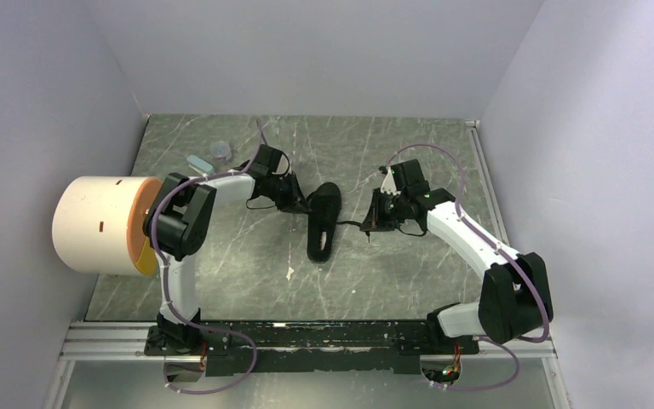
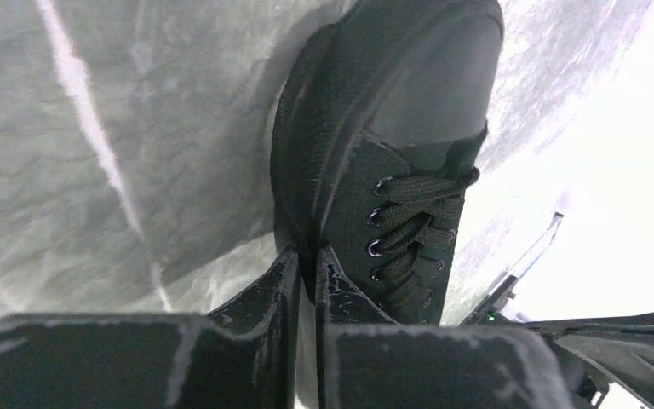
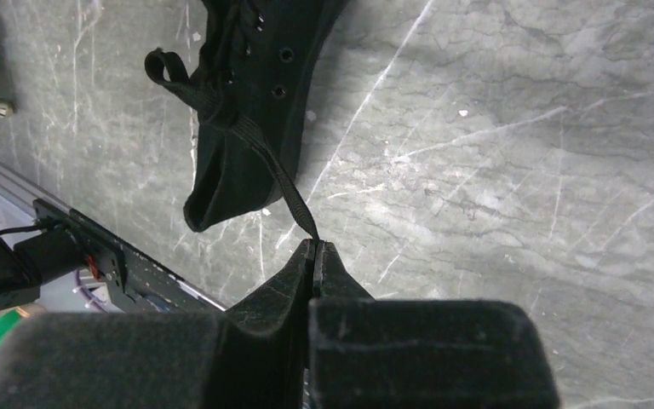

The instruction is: Tie the shoes

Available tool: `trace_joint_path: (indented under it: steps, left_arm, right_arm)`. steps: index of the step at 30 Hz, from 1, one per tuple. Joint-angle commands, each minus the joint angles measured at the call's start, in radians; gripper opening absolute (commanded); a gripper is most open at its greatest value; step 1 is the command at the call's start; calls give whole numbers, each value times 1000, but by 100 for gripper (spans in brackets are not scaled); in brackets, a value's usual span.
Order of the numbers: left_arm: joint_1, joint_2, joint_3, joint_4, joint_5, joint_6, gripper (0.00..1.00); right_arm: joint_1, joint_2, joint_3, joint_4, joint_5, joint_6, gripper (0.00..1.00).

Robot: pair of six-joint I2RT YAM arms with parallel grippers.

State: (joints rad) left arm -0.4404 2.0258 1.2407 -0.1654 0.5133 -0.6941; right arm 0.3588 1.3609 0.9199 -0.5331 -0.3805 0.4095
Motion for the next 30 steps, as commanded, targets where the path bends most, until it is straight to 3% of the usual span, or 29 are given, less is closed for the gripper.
trace_joint_path:
  steps: [1, 6, 9, 12, 20, 26, 30]
  left_arm:
    - [70, -112, -12, -78, -139, 96, 5]
    - [83, -258, 4, -244, -247, 218, 5]
    - [83, -335, -85, -201, -196, 231, 5]
    - [83, -355, -56, -264, -185, 279, 5]
    - [78, -451, -47, -403, -502, 315, 5]
    - [91, -415, -151, -376, -421, 238, 5]
    - [116, -349, -158, -359, -340, 238, 5]
  right_arm:
    - [-11, -56, -5, -51, 60, -7, 0]
    - [-36, -120, -52, -71, 48, 62, 0]
    - [-52, -129, -91, -31, 21, 97, 0]
    - [-62, -82, -76, 4, -27, 115, 0]
    - [-113, 61, -8, 67, -36, 160, 0]
    - [-239, 123, 12, -46, 86, 169, 0]
    - [-323, 49, -81, 33, 218, 200, 0]
